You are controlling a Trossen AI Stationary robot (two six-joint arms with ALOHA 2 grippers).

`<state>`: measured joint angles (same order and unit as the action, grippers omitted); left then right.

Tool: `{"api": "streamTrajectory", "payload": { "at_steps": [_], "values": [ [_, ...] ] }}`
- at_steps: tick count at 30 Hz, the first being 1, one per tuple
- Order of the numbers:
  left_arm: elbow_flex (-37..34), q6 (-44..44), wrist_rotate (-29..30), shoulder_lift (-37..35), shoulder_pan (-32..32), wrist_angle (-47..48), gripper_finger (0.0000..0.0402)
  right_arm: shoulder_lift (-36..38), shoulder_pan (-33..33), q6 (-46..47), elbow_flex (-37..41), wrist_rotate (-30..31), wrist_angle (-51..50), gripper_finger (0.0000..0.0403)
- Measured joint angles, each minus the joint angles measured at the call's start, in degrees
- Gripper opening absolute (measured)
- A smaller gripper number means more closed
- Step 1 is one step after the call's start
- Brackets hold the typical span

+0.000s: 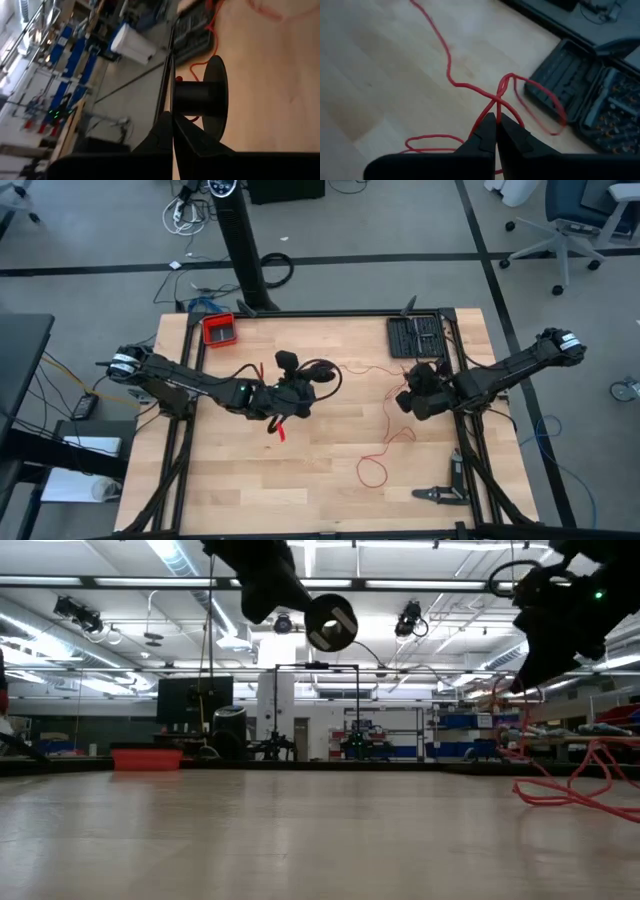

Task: Coil cords
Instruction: Uncoil the red wire from the spool, then coil the red wire onto the spool

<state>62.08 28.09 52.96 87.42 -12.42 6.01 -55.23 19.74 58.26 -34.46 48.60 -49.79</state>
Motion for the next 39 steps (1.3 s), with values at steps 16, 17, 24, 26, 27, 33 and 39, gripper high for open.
{"api": "streamTrajectory", "payload": {
  "at_steps": [16,17,24,26,27,33,39],
  "values": [
    [0.0,-3.25,1.65,0.0,1.55,-2.79,0.0003,4.18,6.39,-18.33,0.01,-2.69,23.5,0.0019],
    [0.0,-3.25,1.53,0.0,1.55,-2.91,0.0003,4.16,6.39,-18.9,0.01,-3.53,24.07,0.0029],
    [0.0,-3.25,1.45,0.0,1.52,-2.83,0.0003,3.9,6.27,-18.22,0.0,-12.52,23.59,0.0108],
    [0.0,-3.25,2.15,0.0,1.51,-3.12,0.0003,3.99,6.08,-15.88,0.01,-17.51,21.85,0.012],
    [0.0,-3.25,2.89,0.0,1.51,-3.45,0.0003,4.01,5.94,-13.75,0.01,-20.26,20.87,0.0123],
    [0.0,-3.27,3.84,0.0,1.51,-5.82,0.0003,3.99,4.27,-3.1,0.01,-34.87,13.6,0.012],
    [0.0,-3.27,3.9,0.0,1.51,-6.3,0.0003,3.99,4.31,2.74,0.01,-45.36,12.82,0.0118]
  ]
}}
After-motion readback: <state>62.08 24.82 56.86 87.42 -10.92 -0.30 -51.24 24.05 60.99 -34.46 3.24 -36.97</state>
